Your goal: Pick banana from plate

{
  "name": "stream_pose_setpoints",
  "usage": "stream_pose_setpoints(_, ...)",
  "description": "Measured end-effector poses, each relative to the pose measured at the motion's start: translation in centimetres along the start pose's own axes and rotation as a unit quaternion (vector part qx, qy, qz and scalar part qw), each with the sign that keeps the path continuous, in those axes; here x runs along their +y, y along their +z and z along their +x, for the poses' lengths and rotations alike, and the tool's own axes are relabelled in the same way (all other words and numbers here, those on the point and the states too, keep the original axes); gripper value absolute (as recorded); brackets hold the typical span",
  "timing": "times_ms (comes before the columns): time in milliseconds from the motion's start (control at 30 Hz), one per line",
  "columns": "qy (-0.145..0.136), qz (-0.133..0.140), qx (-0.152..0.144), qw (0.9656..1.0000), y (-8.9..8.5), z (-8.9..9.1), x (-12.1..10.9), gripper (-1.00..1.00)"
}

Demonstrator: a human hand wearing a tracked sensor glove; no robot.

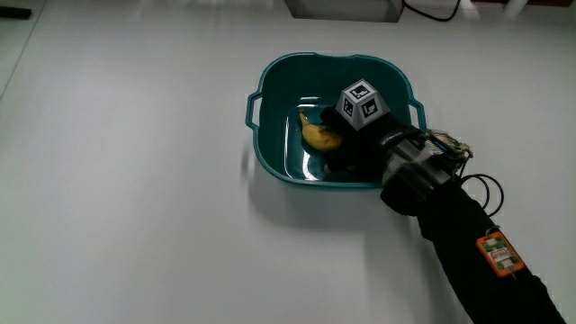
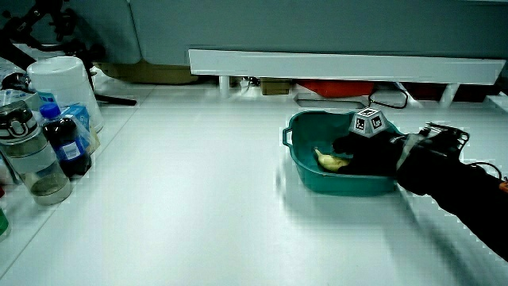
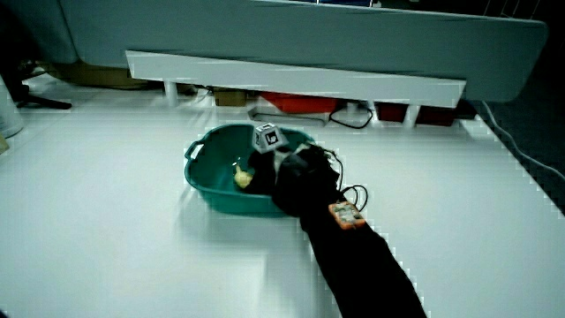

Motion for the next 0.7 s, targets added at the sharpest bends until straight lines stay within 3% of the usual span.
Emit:
stream_pose_setpoints(200,-0.008,0.011,-0.016,0.9998,0.2,-0.5,0.2,0.44)
stream_pose_setpoints(500,0.004,0.028,-0.041,0.9988,0.7,-1.2,0.1,1.0)
stream_pose_setpoints(700,0.007,0.042,-0.014,0.999,1.2,-0.7,-0.3,1.0)
